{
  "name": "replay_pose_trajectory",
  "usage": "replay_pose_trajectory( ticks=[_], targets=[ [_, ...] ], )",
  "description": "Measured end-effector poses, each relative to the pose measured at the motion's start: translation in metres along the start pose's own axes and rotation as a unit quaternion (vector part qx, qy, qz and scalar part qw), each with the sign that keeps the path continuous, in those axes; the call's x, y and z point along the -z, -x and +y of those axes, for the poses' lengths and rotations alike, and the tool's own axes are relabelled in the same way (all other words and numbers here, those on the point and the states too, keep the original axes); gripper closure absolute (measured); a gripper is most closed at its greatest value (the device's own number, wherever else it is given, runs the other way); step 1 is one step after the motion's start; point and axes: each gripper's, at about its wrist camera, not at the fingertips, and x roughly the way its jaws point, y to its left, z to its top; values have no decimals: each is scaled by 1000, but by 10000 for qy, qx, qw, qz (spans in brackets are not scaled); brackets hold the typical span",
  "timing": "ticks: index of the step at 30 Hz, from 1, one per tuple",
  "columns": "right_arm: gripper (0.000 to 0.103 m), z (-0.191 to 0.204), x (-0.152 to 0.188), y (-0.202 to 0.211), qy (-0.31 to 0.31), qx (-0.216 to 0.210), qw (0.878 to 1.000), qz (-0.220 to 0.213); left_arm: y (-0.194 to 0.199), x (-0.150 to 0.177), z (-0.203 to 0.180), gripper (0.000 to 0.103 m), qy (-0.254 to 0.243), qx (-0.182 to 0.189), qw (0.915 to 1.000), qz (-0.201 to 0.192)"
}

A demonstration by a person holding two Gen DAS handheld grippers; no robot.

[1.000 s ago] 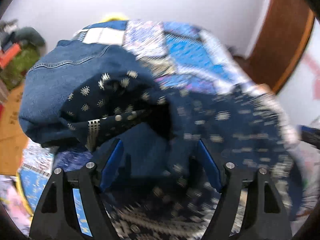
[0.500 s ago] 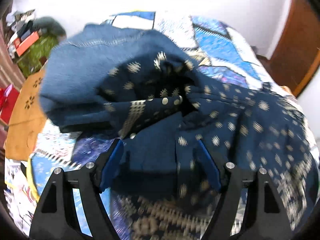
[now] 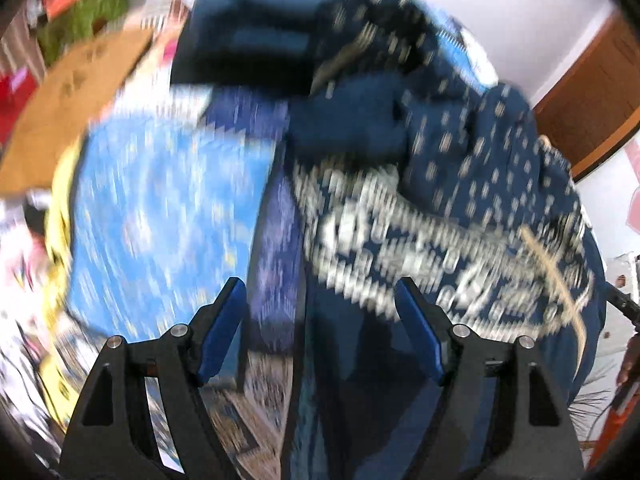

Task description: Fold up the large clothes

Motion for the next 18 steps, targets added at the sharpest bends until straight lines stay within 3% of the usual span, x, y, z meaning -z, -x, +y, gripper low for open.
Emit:
replay_pose_trajectory(
  ticks=[4, 8, 9, 11, 12, 13, 17, 18],
  targets=[
    [47, 1, 16, -10, -169, -36, 9998, 85, -18, 31, 6, 27, 318, 338, 9979, 450],
    [46, 8, 23, -12, -276, -444, 9986, 67, -14, 47, -2, 27, 401, 786, 9950, 462],
    [48, 10, 23, -12, -263, -475, 9985, 37, -12, 50, -8, 27, 370, 978, 9934, 462],
    [65, 15, 22, -14, -209, -531, 9984, 1, -8, 55, -18, 28, 326, 1293, 9899, 472],
    [83, 18, 20, -16, -195, -561, 9982, 3, -5, 57, -24, 33, 288, 1433, 9882, 464],
    [93, 19, 17, -18, -199, -607, 9980, 17, 0, 58, -32, 40, 166, 1419, 9892, 329],
    [94, 29, 12, -11, -173, -851, 9961, -177, 18, 52, -60, 92, -449, 1083, 9931, -77],
    [94, 33, 8, -6, -111, -868, 9957, -290, 23, 49, -63, 93, -487, 1108, 9925, -175]
  ],
)
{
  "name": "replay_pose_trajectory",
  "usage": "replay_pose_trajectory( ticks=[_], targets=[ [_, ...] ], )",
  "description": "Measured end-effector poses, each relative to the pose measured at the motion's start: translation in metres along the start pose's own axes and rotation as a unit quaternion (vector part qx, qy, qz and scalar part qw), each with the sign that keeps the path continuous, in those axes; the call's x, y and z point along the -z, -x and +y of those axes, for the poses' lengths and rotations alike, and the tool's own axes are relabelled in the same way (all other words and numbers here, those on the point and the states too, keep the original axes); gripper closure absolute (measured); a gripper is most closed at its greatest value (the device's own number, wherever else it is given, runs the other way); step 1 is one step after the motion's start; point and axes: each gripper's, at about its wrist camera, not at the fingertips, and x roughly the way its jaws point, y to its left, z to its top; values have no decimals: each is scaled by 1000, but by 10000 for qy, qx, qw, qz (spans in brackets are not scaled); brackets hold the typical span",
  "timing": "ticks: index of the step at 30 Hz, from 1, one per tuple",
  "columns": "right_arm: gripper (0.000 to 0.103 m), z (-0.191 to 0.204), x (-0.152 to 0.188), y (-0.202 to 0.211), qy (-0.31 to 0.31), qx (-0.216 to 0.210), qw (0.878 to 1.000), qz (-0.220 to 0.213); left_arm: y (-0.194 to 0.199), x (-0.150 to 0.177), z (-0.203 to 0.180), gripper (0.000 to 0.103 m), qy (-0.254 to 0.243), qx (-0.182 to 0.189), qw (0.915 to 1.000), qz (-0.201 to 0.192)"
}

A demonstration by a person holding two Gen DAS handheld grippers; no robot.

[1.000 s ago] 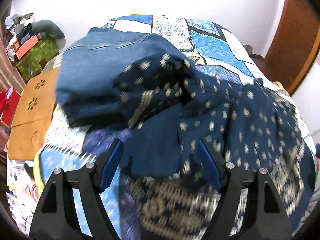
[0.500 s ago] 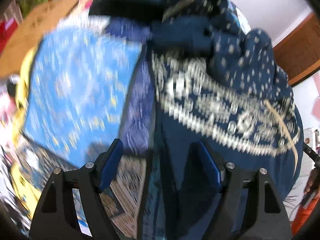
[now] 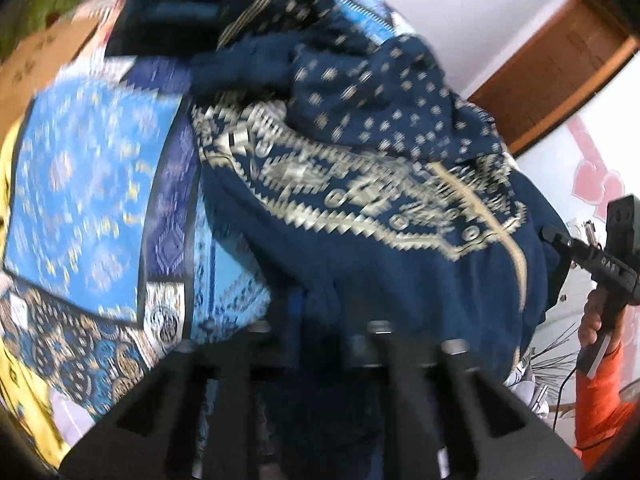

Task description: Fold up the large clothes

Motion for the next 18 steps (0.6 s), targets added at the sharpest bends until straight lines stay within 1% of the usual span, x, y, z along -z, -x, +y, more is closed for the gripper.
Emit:
replay_pose_trajectory(
  ticks=[3, 5, 8, 11, 15, 18],
  targets=[
    [95, 9, -7, 9, 107, -78, 9997, -196, 11, -18, -1, 96, -18, 73, 9997, -229],
    [96, 13, -14, 16, 170, -107, 9992, -332, 23, -33, 0, 97, 34, 143, 9988, -471],
    [96, 17, -29, 28, 249, -87, 9975, -650, 42, -56, 8, 97, 114, 288, 9959, -844],
    [96, 15, -44, 40, 231, -76, 9954, -930, 60, -81, 9, 97, 56, 173, 9922, -1234],
    [96, 12, -75, 48, 291, 84, 9912, -1292, 60, -120, 17, 97, 204, 51, 9884, -1503],
    [96, 5, -105, 42, 254, 211, 9886, -1470, 47, -154, 26, 97, 359, -166, 9858, -1634]
  ],
)
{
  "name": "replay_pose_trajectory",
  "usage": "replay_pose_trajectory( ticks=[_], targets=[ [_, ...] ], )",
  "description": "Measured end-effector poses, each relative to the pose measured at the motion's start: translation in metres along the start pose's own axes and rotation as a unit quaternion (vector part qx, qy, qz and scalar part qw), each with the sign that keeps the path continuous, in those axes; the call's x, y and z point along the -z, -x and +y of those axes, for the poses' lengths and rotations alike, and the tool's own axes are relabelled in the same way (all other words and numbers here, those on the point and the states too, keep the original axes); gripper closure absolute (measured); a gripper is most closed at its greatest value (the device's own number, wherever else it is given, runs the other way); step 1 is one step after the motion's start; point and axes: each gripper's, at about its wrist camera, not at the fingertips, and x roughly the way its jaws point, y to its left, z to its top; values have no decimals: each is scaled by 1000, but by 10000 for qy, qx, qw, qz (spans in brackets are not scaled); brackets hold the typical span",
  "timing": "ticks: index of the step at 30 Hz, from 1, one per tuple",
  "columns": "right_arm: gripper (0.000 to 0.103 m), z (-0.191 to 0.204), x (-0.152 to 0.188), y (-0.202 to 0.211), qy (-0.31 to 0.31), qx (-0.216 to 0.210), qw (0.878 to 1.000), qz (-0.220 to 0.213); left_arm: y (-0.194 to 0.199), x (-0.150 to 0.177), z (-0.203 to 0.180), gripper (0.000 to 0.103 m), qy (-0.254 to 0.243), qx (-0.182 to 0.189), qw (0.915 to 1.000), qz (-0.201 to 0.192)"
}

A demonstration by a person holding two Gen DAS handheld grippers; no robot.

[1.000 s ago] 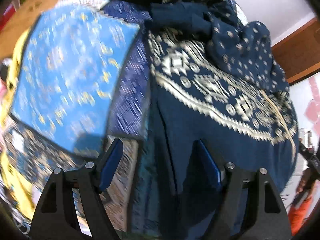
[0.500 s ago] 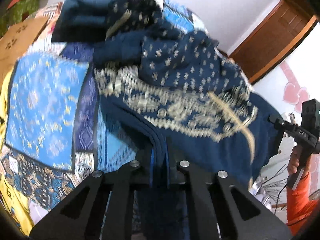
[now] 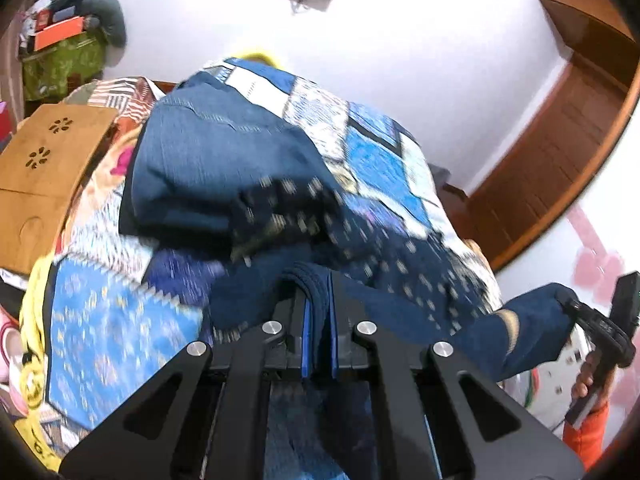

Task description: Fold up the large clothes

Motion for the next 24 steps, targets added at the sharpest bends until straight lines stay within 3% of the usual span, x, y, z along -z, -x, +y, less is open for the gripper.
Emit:
replay_pose_trajectory(
  ticks=[4, 10, 13, 14, 15, 20, 24],
  targets=[
    [96, -21, -25, -28, -156, 205, 9996, -69, -45, -15, 16, 97, 19, -563, 9984, 78],
    [96, -58, -18, -106, -470, 606, 9951, 620, -121, 6, 45, 94, 269, -780, 9906, 1087],
    [96, -70, -3, -127, -543, 716, 9913, 966, -113, 13, 42, 75, 82, -825, 9916, 992],
    [96, -71, -1, -126, -535, 714, 9913, 965, -105, 15, 40, 58, -22, -833, 9917, 976],
    [95, -71, -2, -124, -515, 707, 9916, 957, -97, 17, 37, 48, -90, -843, 9919, 950],
    [93, -68, -7, -103, -399, 596, 9932, 921, -59, 36, 26, 45, -431, -710, 9920, 952],
    [93, -60, -2, -88, -137, 580, 9947, 834, -54, 61, 25, 41, -218, -301, 9912, 1267]
  ],
)
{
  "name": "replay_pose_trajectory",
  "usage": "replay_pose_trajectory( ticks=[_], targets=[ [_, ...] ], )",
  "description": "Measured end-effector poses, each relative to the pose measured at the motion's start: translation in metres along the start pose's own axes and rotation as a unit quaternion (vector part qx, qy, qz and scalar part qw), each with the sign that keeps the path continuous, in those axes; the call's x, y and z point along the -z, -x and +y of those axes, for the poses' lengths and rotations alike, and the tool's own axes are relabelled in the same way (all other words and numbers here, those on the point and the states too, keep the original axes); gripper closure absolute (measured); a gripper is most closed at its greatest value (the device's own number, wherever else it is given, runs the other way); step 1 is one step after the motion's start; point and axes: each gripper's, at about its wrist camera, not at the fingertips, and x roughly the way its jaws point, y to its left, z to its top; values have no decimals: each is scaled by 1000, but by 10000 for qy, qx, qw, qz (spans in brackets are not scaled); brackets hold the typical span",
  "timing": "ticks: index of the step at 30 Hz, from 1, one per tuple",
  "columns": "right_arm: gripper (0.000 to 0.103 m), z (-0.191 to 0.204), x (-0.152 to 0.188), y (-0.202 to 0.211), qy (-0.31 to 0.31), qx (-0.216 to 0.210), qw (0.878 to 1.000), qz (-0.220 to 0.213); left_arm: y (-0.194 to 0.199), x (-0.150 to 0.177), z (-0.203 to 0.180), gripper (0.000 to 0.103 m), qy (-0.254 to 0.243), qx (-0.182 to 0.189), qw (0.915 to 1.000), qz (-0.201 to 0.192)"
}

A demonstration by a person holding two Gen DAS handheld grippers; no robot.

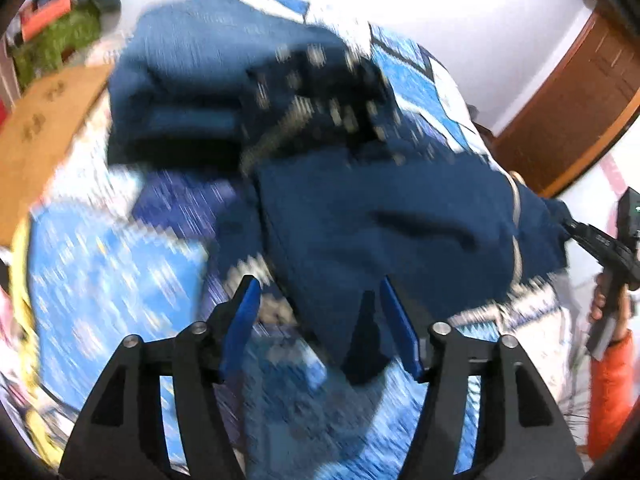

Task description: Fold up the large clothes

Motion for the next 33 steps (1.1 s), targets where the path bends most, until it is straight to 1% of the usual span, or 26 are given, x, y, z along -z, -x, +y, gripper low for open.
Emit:
replay_pose_trajectory(
  ticks=[1, 4, 5, 6, 7, 8, 9, 10, 11, 12, 14, 15, 16, 18, 21, 23, 24, 27, 28, 29, 31, 33],
  targets=[
    [93, 2, 1, 0, 46, 17, 10000, -1, -6, 8, 0, 41, 80, 131, 9998, 159],
    [93, 4, 7, 5, 118, -15, 9999, 18, -28, 23, -4, 41, 327, 298, 9978, 489],
    [93, 4, 8, 5, 99, -32, 9999, 37, -32, 25, -4, 41, 402, 367, 9970, 549],
    [93, 4, 10, 6, 36, -79, 9999, 63, -35, 27, -6, 43, 451, 433, 9964, 578],
    [93, 3, 12, 5, -15, -114, 9999, 94, -36, 27, -8, 49, 452, 464, 9963, 557],
    [93, 4, 14, 5, -37, -137, 9998, 124, -37, 26, -11, 69, 439, 509, 9962, 560],
    [94, 6, 15, 5, -37, -138, 9998, 139, -38, 25, -14, 84, 435, 596, 9954, 618],
    [95, 7, 18, 7, 1, -138, 9998, 161, -36, 24, -19, 91, 406, 711, 9946, 641],
    [95, 9, 19, 8, 47, -148, 9997, 168, -30, 22, -24, 94, 300, 779, 9948, 583],
    [95, 11, 20, 11, 78, -176, 9997, 159, -26, 20, -29, 94, 209, 762, 9956, 506],
    [96, 14, 22, 17, 96, -317, 9994, 124, -7, 11, -42, 96, -116, 683, 9973, 225],
    [96, 17, 21, 21, 82, -435, 9990, 82, 6, 3, -49, 97, -273, 678, 9973, 9],
    [96, 19, 21, 24, 87, -514, 9986, 64, 10, -7, -51, 97, -342, 695, 9969, -135],
    [96, 25, 18, 27, 107, -624, 9980, -3, 32, -31, -62, 98, -470, 750, 9946, -547],
    [96, 34, 0, 33, 143, -831, 9963, -176, 49, -62, -70, 98, -561, 848, 9899, -990],
    [96, 38, -20, 38, 115, -919, 9949, -389, 58, -90, -77, 98, -644, 766, 9864, -1307],
    [96, 38, -30, 39, 95, -937, 9943, -499, 60, -105, -80, 98, -667, 658, 9845, -1481],
    [96, 33, -56, 31, -61, -827, 9938, -746, 54, -138, -73, 98, -671, 327, 9821, -1732],
    [96, 29, -65, 21, -181, -785, 9939, -759, 43, -150, -69, 98, -667, 120, 9822, -1754],
    [96, 25, -68, 14, -275, -750, 9940, -748, 35, -158, -64, 98, -655, -20, 9829, -1719],
    [95, 13, -78, -13, -565, -503, 9956, -544, 8, -174, -48, 98, -577, -423, 9855, -1540],
    [95, -4, -81, -48, -810, -401, 9959, -71, -22, -182, -34, 98, -409, -703, 9893, -1215]
  ],
)
